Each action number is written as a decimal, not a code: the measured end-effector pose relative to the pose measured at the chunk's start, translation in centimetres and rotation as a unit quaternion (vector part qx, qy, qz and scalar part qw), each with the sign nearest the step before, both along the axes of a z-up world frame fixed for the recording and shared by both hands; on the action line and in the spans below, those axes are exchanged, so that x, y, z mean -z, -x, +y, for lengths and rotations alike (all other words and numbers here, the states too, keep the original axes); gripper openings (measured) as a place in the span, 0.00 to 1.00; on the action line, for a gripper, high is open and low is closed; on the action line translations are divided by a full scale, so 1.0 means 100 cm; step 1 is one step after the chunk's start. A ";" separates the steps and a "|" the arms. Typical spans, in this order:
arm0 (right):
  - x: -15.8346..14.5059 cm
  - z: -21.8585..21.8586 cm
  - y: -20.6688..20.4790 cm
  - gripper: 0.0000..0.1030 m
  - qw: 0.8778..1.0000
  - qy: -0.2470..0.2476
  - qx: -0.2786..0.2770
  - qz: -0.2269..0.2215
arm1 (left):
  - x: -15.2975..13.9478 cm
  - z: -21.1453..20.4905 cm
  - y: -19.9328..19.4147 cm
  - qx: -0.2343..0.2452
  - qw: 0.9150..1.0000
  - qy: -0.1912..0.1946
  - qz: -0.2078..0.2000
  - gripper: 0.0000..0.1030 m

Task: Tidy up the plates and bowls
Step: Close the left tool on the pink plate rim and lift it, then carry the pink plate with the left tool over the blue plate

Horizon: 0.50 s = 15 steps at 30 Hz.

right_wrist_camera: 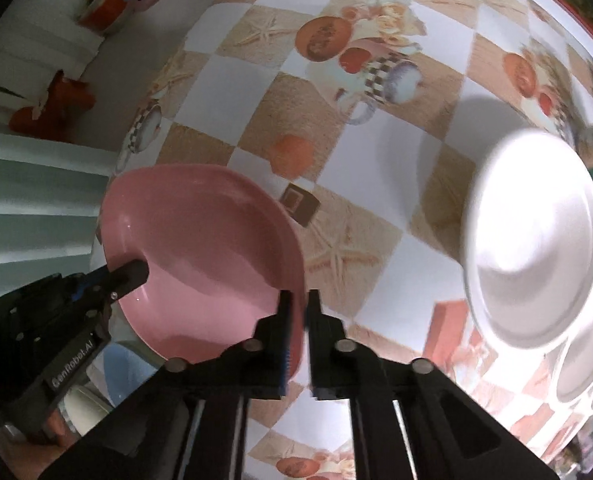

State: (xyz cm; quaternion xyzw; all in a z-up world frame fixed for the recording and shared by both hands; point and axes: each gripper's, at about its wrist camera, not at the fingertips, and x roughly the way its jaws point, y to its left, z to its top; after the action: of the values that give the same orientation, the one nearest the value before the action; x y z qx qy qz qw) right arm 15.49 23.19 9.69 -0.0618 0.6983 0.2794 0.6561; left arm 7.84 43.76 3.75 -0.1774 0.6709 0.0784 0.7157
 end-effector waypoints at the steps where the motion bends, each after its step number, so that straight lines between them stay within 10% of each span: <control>1: -0.002 -0.006 0.002 0.04 1.000 -0.004 0.010 0.001 | -0.003 -0.004 0.001 0.007 1.000 -0.002 -0.002 0.08; 15: -0.021 -0.058 0.037 0.04 0.998 -0.032 0.057 0.017 | -0.043 -0.011 0.017 0.034 0.999 -0.008 -0.008 0.08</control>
State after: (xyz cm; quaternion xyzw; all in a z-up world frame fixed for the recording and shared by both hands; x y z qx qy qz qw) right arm 11.77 17.35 11.79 0.0035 0.7022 0.2651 0.6608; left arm 6.11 42.64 8.10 -0.1497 0.6703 0.0582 0.7245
